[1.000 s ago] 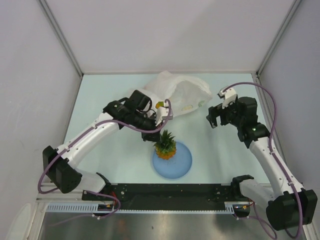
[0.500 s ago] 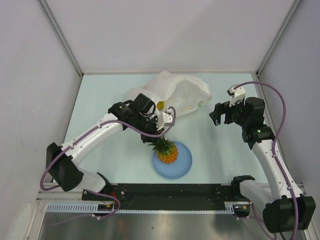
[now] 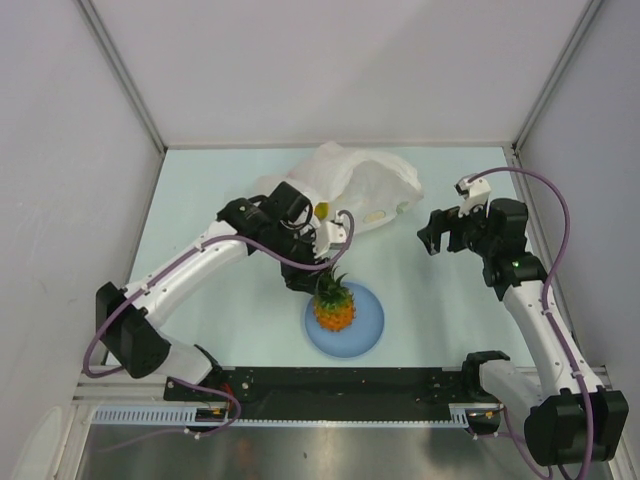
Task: Take the fake fruits out of the plastic bag
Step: Place the fake fruit on the plate, then take out the fake fruit from the plastic bag.
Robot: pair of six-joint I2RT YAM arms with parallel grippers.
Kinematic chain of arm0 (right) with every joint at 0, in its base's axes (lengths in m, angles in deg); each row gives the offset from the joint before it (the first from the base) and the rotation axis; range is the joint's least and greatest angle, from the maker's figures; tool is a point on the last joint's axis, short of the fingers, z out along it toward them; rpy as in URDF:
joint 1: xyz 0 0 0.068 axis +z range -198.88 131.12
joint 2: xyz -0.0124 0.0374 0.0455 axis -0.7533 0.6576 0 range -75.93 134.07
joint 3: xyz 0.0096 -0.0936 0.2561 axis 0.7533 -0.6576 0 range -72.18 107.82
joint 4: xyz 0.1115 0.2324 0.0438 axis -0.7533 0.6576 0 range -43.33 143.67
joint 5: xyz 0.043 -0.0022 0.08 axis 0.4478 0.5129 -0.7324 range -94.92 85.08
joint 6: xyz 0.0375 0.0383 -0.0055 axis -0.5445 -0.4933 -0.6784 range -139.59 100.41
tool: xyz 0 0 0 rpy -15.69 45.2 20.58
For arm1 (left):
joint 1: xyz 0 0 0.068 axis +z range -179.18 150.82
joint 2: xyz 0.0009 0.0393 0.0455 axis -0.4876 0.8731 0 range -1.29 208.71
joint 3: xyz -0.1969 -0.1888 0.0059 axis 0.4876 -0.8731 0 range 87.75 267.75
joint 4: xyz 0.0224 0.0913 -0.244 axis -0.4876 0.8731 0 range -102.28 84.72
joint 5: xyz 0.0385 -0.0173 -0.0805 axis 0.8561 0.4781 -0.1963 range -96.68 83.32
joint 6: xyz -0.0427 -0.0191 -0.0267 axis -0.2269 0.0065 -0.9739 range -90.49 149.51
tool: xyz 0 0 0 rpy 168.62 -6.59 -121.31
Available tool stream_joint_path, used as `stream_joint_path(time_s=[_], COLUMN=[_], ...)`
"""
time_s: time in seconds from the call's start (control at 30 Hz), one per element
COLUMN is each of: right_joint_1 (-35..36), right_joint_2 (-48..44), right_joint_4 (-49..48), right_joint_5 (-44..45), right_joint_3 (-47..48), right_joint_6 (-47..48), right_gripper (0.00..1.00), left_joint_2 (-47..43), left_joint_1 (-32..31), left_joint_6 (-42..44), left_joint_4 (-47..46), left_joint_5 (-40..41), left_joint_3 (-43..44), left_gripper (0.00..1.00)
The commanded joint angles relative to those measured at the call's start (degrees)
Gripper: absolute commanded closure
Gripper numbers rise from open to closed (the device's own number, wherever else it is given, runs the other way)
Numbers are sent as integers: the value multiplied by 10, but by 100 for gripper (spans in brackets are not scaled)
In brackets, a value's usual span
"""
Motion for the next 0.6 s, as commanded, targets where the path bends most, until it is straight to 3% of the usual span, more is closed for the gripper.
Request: stream_joint_path(time_s=[0.0,0.13,0.3,0.5,0.57], right_joint_1=[-1,2,16,55,67], right_joint_2=[7,29,58,90,102], right_joint_4=[-49,-70,-83,-86,-94], right_joint_5=[-27,-40,-42,-39,-34], right_joint_3=[9,24,44,79,82], right_joint_6=[-27,-50,-62,-54,-54], right_gripper=[1,1,1,1,1], left_joint_2=[-49,-61,-36,22,45], left_joint_1=[23,76,101,105,107], left_joint_6=[4,-53,-216,-304,-340], left_joint_4=[31,5,-95,-117,-127], left_joint_5=[-1,5,40,-19,-73], left_joint_3=[74,114,127,156,155], left_gripper=[41,30,22,21,21])
